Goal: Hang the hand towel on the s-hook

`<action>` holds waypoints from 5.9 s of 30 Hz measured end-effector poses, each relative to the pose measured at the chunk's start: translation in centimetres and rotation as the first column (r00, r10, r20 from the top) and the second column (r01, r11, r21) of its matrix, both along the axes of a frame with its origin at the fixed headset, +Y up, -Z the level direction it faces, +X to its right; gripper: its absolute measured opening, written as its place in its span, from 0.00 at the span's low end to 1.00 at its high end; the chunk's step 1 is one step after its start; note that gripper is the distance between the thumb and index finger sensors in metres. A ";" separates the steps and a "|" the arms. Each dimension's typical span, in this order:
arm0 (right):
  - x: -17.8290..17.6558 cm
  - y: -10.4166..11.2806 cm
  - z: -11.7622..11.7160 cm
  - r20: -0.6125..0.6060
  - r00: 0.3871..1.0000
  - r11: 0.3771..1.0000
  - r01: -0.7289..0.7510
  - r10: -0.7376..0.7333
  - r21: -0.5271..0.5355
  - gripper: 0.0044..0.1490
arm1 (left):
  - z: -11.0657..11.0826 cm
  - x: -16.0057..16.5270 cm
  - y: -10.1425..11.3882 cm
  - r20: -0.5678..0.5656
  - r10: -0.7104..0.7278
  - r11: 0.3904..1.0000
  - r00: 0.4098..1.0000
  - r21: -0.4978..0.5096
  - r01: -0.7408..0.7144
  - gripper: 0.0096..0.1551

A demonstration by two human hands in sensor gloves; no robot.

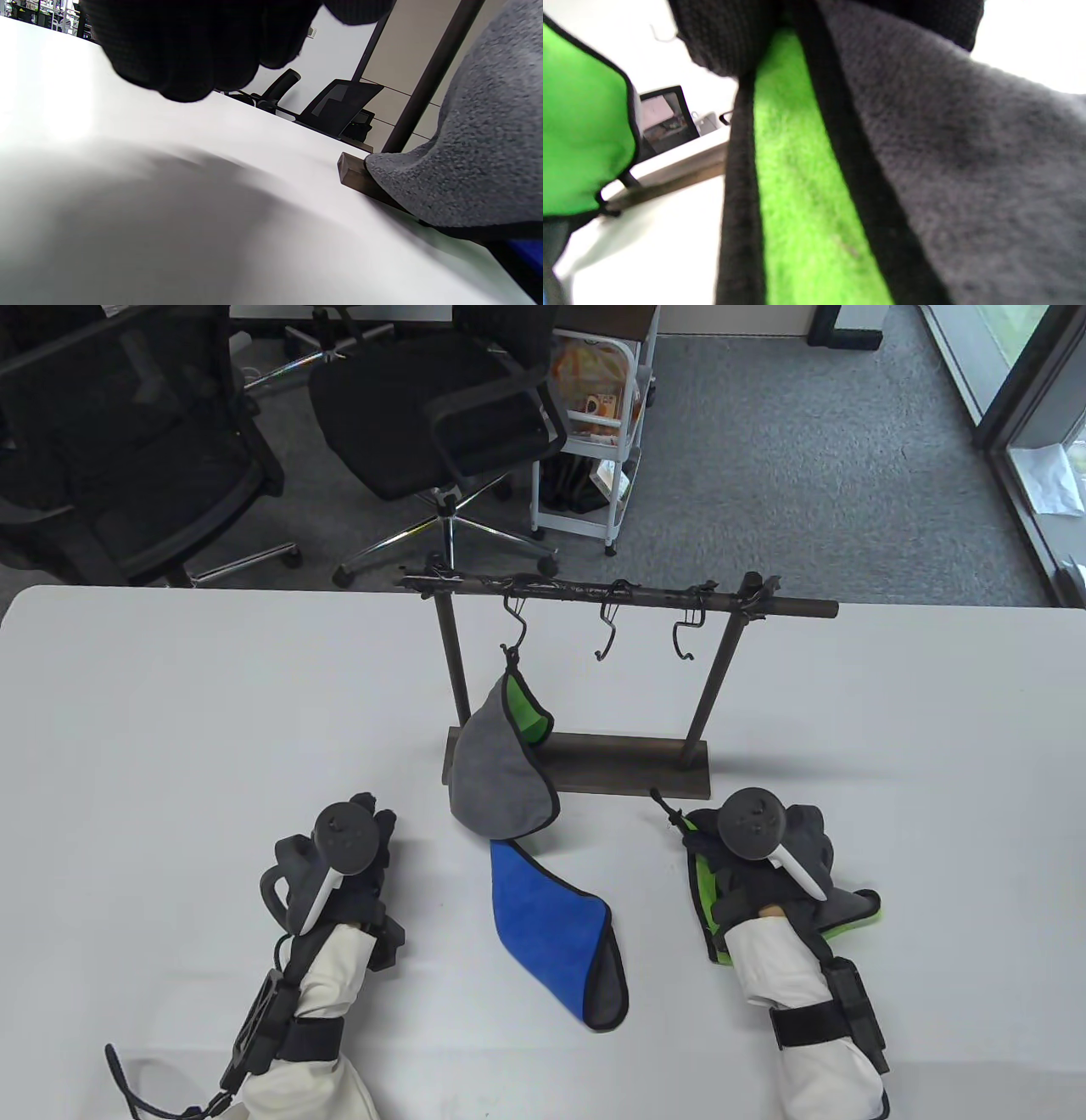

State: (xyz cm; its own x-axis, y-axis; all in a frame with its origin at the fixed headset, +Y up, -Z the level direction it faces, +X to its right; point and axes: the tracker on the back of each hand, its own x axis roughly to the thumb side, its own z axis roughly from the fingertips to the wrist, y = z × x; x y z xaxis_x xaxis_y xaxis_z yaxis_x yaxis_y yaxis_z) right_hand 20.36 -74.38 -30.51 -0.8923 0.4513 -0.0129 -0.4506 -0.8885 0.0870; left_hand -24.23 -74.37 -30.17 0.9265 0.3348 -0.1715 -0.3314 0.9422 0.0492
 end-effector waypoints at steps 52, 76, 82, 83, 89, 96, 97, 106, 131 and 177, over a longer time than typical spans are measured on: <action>0.4 10.1 -1.7 -0.045 0.789 0.751 0.600 -0.613 0.277 0.24 | 0.1 0.4 0.4 0.022 -0.004 1.000 1.000 0.014 0.004 0.32; 0.3 9.7 -2.6 -0.043 0.728 0.713 0.680 -0.684 0.172 0.25 | 0.2 0.6 0.3 0.027 -0.013 1.000 1.000 0.007 0.013 0.32; 0.3 9.7 -2.8 -0.025 0.749 0.734 0.656 -0.663 0.175 0.25 | 0.2 0.6 0.3 0.027 -0.013 1.000 1.000 0.007 0.013 0.32; 0.3 9.7 -2.8 -0.020 0.754 0.740 0.649 -0.657 0.177 0.25 | 0.2 0.6 0.3 0.027 -0.013 1.000 1.000 0.007 0.013 0.32; 0.1 9.2 -3.3 0.007 0.776 0.766 0.621 -0.631 0.169 0.26 | 0.2 0.9 0.3 0.039 -0.022 1.000 0.999 -0.001 0.022 0.32; -0.4 8.5 -3.9 0.035 0.796 0.789 0.592 -0.604 0.162 0.27 | 0.2 1.0 0.2 0.045 -0.025 1.000 0.999 -0.005 0.025 0.32; -0.4 8.4 -4.0 0.038 0.798 0.792 0.590 -0.602 0.159 0.28 | 0.2 1.1 0.2 0.046 -0.025 1.000 0.999 -0.005 0.026 0.32; -0.7 7.7 -4.3 0.062 0.815 0.812 0.561 -0.576 0.159 0.31 | 0.2 1.3 0.2 0.055 -0.029 0.999 0.998 -0.012 0.030 0.32; 2.8 10.9 -0.2 0.089 0.903 0.855 0.360 -0.419 0.374 0.35 | 0.5 2.0 0.4 0.078 -0.029 0.999 0.997 -0.017 0.030 0.32; 5.6 0.1 1.9 0.177 0.928 0.887 0.238 -0.328 0.397 0.34 | -1.2 15.1 -3.4 0.398 -0.289 0.864 0.871 -0.283 0.416 0.48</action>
